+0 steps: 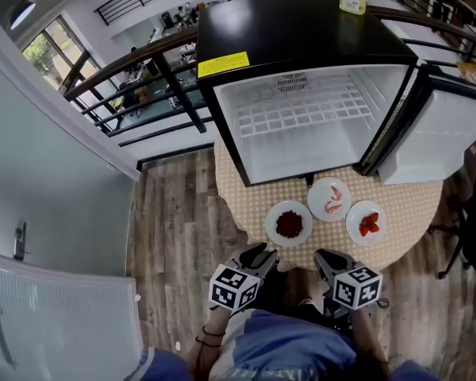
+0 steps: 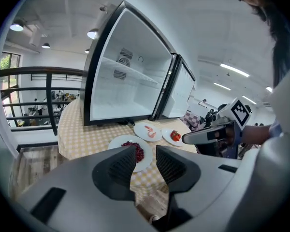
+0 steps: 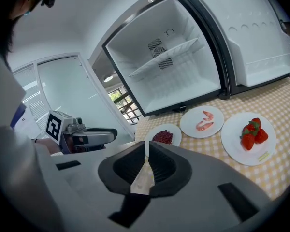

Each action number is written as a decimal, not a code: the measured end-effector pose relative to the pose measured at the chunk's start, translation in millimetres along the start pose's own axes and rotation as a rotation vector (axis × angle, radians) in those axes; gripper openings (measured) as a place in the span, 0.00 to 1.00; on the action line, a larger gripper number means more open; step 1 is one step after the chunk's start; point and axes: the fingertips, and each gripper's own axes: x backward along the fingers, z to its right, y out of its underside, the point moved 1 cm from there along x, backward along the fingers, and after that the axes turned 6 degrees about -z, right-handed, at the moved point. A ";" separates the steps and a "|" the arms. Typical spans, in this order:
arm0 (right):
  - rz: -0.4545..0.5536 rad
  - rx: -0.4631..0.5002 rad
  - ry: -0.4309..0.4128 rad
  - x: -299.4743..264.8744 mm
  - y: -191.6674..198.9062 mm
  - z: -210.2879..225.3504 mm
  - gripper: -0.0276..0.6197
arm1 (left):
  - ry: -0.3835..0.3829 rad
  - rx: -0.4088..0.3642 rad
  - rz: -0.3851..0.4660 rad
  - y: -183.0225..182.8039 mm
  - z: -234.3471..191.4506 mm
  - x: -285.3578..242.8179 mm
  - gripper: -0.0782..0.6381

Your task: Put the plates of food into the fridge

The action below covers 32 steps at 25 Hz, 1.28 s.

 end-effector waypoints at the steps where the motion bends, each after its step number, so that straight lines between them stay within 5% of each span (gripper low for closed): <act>1: -0.014 -0.016 0.010 -8.8 -1.1 6.4 0.07 | 0.008 0.006 -0.019 0.2 -10.1 -8.7 0.28; 6: -0.055 -0.164 0.063 -50.5 -2.9 38.6 0.08 | 0.026 0.008 -0.132 8.1 -56.1 -46.2 0.30; 10: -0.113 -0.277 0.103 -75.8 4.2 59.4 0.27 | 0.042 0.005 -0.233 25.4 -82.4 -70.2 0.32; 25: -0.170 -0.361 0.248 -105.2 22.2 83.9 0.21 | 0.142 0.005 -0.362 37.5 -99.7 -111.2 0.32; 32: -0.073 -0.704 0.132 -100.3 16.1 80.8 0.10 | 0.188 0.127 -0.340 32.8 -99.8 -109.3 0.32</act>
